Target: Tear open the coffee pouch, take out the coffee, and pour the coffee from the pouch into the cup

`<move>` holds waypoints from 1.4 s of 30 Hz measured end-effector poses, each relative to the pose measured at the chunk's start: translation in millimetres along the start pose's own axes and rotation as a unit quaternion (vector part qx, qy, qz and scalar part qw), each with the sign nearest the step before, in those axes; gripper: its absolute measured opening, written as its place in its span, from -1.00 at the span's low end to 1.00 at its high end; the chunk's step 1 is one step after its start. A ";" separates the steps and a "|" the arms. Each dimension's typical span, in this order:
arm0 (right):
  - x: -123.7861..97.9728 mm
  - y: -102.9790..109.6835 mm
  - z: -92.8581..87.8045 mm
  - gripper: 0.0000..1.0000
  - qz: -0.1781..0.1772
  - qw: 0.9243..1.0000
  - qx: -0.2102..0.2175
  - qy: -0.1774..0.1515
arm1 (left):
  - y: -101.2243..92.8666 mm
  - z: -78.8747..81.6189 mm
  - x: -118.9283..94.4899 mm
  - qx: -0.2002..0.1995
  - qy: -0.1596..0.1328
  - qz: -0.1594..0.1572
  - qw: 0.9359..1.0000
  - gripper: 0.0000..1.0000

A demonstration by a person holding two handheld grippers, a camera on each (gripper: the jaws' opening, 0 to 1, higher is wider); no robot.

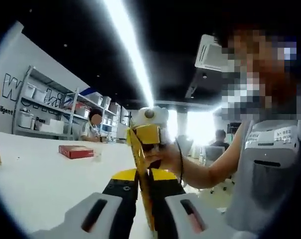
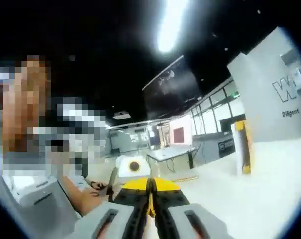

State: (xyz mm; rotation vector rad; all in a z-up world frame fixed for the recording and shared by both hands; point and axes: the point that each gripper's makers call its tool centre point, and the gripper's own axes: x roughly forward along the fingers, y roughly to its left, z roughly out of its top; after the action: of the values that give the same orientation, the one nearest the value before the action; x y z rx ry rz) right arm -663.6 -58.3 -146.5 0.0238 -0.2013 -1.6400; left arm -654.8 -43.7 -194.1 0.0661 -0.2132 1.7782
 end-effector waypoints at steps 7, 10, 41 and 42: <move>-2.4 -3.0 -10.5 -0.73 0.013 0.999 0.038 -0.004 | 0.7 2.2 -2.7 -0.008 0.000 -0.001 1.000 -0.81; 1.0 -0.6 -12.4 -0.76 0.020 0.999 0.046 -0.005 | -1.4 -1.3 -1.1 -0.009 0.007 -0.005 1.000 -0.81; 1.8 -7.3 -3.2 -0.96 -0.116 0.959 -0.252 0.053 | 16.5 -1.7 2.5 -0.042 -0.001 0.043 0.998 -0.66; 3.0 -1.6 0.9 -0.96 -0.097 0.971 -0.215 0.039 | 15.4 -1.3 2.3 -0.037 -0.002 0.039 0.999 -0.70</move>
State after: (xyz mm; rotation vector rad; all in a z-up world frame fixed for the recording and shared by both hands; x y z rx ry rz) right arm -665.5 -61.0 -145.5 -0.2286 0.2263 -1.8438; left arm -670.2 -44.4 -196.6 0.0090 -0.2875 1.8470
